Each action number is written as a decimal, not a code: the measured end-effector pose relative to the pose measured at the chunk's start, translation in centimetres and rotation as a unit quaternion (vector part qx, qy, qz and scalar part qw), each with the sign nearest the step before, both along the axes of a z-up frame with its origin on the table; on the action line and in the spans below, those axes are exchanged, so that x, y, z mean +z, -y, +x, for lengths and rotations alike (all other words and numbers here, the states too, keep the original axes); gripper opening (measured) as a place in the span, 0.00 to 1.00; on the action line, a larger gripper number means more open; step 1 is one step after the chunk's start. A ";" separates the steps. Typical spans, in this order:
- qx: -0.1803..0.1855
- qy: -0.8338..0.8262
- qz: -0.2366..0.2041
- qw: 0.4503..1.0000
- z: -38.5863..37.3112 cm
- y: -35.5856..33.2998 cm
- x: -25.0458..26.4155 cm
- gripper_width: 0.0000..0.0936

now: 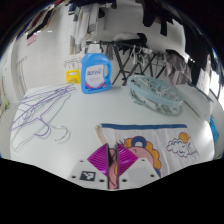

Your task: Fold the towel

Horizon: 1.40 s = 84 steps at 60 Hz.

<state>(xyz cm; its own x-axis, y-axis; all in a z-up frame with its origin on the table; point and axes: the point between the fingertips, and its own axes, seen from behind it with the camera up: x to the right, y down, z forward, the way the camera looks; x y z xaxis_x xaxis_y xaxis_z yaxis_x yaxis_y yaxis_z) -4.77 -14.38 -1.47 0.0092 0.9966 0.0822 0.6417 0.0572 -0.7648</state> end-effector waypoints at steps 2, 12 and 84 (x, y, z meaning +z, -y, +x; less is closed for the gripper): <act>-0.024 -0.001 0.011 1.000 0.0 -1.6 0.2 0.04; -0.021 0.027 -0.025 0.999 -0.1 -1.1 0.5 0.02; -0.047 0.015 -0.026 0.998 20.2 -24.3 21.4 0.91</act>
